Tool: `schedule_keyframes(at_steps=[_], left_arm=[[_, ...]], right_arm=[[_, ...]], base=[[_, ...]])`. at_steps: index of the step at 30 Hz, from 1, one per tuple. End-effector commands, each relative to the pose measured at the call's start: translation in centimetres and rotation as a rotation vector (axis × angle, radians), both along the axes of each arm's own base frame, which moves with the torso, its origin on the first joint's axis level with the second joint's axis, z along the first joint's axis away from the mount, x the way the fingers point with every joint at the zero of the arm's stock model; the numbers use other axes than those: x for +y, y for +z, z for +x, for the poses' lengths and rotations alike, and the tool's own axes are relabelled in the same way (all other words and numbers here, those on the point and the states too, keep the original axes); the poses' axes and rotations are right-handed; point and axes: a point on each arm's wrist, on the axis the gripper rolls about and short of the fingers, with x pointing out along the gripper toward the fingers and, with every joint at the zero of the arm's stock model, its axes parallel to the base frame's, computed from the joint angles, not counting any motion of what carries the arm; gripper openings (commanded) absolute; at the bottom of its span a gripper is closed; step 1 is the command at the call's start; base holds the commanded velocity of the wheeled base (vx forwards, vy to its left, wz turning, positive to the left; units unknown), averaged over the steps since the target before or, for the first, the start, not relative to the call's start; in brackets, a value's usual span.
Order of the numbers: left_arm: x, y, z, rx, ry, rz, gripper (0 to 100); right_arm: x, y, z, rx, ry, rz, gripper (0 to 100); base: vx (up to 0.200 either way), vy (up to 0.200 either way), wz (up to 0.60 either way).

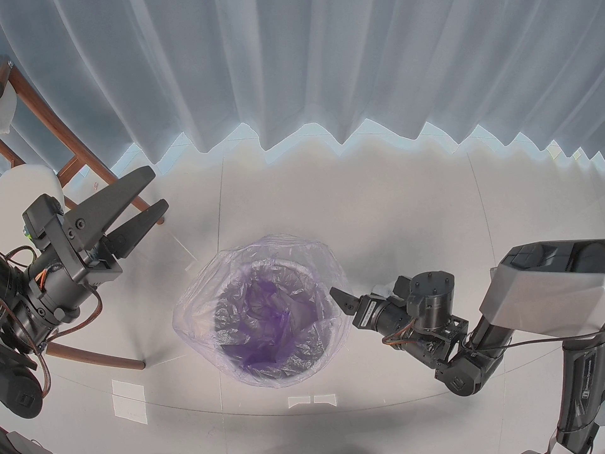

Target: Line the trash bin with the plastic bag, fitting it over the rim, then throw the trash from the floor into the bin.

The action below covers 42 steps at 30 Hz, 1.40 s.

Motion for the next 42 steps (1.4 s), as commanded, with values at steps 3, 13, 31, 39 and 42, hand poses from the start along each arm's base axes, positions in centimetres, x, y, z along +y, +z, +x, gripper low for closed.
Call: schedule_keyframes(at_steps=[3, 13, 31, 39, 42], left_arm=[[0.0, -0.2, 0.1, 0.007, 0.0, 0.002, 100], [-0.2, -0.5, 0.4, 0.024, -0.001, 0.009, 100], [-0.5, -1.0, 0.4, -0.032, 0.018, 0.079, 100], [-0.5, -1.0, 0.3, 0.001, -0.002, 0.051, 100], [-0.7, -1.1, 0.2, 0.004, -0.015, 0.055, 100]], right_arm=[[-0.4, -4.0, -0.8, 0.086, 0.003, -0.057, 100], [-0.4, -4.6, -0.4, 0.052, -0.006, -0.024, 0], [-0.5, -2.4, -1.1, -0.023, -0.005, 0.09, 0], [-1.8, -1.4, -2.7, 0.025, 0.011, 0.141, 0], [-1.6, -3.0, -1.8, 0.037, 0.007, 0.107, 0]], base=[[0.0, 0.0, 0.0], [0.0, 0.0, 0.0], [0.0, 0.0, 0.0], [0.0, 0.0, 0.0], [0.0, 0.0, 0.0]])
